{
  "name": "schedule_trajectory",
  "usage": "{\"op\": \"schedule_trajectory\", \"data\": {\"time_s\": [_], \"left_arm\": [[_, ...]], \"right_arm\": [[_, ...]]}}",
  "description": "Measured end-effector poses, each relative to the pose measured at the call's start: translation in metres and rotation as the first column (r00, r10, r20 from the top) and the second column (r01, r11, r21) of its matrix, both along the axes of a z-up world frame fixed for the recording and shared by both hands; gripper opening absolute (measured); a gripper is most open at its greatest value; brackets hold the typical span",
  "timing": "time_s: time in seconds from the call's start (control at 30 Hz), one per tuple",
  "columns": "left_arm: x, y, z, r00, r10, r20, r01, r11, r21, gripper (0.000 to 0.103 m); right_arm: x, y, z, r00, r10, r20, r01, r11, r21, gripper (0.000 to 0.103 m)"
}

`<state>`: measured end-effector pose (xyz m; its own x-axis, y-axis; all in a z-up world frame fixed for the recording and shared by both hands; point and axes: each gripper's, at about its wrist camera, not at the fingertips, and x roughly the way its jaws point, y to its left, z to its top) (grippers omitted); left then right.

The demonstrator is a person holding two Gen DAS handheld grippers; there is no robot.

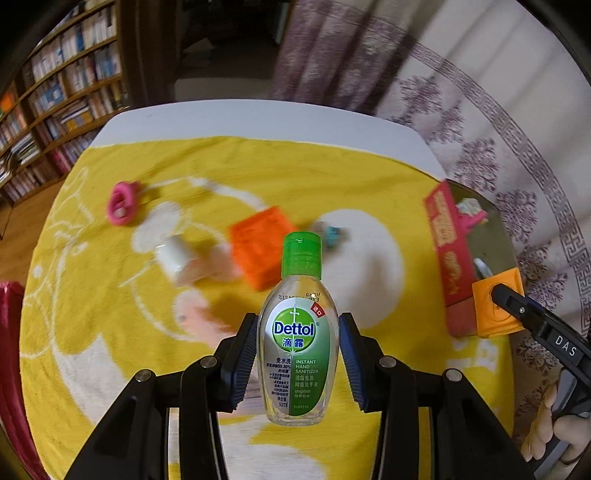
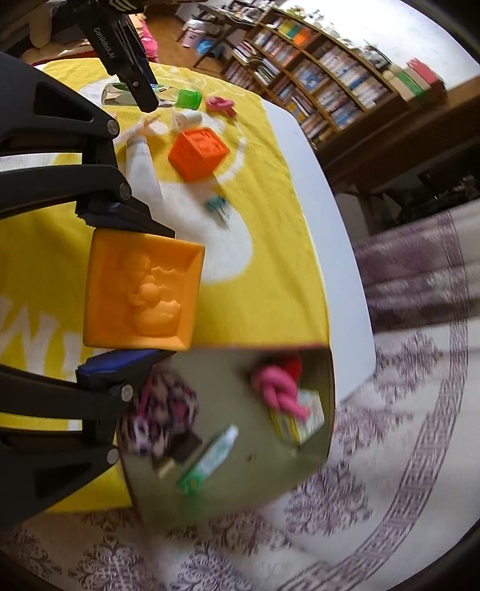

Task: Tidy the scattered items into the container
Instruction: 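Carry the bottle into the tin and open the left tool while the right tool drops the cube there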

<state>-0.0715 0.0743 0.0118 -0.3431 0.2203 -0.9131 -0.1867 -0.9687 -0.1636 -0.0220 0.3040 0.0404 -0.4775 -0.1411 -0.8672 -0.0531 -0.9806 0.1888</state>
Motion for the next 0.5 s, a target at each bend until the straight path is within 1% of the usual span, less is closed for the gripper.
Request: {"op": "schedule_trajectory", "data": {"time_s": [0.3,0.5], "left_arm": [[-0.001,0.087,0.012,0.992,-0.117,-0.035,0.118,0.993,0.019,0.045],[-0.004,0.141,0.019,0.980,-0.192,-0.051,0.193,0.981,0.026,0.045]], "right_arm": [[0.011,0.076,0.012,0.996,-0.085,-0.036,0.085,0.996,0.011,0.057],[0.015,0.111,0.015,0.992,-0.119,-0.049,0.120,0.993,0.014,0.057]]}}
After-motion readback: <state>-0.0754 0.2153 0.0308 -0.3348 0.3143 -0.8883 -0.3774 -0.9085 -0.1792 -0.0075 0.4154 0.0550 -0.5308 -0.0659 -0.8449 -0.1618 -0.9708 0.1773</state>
